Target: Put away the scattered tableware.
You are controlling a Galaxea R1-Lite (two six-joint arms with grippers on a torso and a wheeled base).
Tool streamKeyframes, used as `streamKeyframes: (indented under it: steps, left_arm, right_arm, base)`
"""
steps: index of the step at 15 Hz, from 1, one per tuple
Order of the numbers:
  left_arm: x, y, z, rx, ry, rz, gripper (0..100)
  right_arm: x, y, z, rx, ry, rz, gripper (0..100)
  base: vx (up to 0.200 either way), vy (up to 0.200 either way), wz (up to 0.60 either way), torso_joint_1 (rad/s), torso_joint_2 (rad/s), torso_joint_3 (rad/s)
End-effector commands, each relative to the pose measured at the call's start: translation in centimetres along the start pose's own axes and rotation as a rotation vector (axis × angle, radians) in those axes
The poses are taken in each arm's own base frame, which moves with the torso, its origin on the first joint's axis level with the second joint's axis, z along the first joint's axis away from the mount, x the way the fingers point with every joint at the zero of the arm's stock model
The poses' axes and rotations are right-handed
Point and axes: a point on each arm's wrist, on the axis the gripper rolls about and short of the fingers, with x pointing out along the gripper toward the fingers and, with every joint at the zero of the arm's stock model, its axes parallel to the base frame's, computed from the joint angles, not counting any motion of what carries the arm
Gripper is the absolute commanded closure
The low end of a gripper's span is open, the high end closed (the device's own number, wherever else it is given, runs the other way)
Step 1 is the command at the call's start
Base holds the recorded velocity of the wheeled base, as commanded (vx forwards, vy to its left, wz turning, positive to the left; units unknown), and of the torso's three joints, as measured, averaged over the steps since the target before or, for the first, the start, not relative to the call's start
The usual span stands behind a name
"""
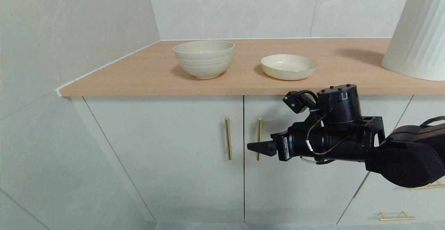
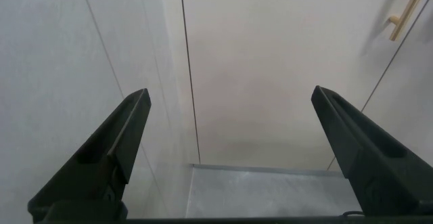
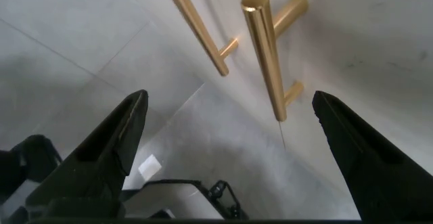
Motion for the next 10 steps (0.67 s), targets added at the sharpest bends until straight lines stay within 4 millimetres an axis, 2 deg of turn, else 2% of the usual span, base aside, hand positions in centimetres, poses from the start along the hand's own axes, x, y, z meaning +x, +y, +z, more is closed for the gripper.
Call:
streamKeyframes:
  steps: [1,7,10]
  left_arm:
    - [0.0,0.0,0.0,0.0,0.0,0.0,0]
    - [0.0,0.0,0.0,0.0,0.0,0.0,0]
    - [0.0,0.0,0.0,0.0,0.0,0.0,0]
  right_arm:
    - [1.2,-0.4,-0.9,0.006,0.025,-0.002,0]
    - [3.8,0.2,-1.6,0.045,-0.054,0.05,0]
    - [3.9,0.5,-1.8,0.037,-0.075,0.067,0]
  base:
    - [0.0,0.0,0.0,0.0,0.0,0.0]
    - [0.0,0.0,0.0,0.0,0.0,0.0]
    - [0.0,0.0,0.0,0.0,0.0,0.0]
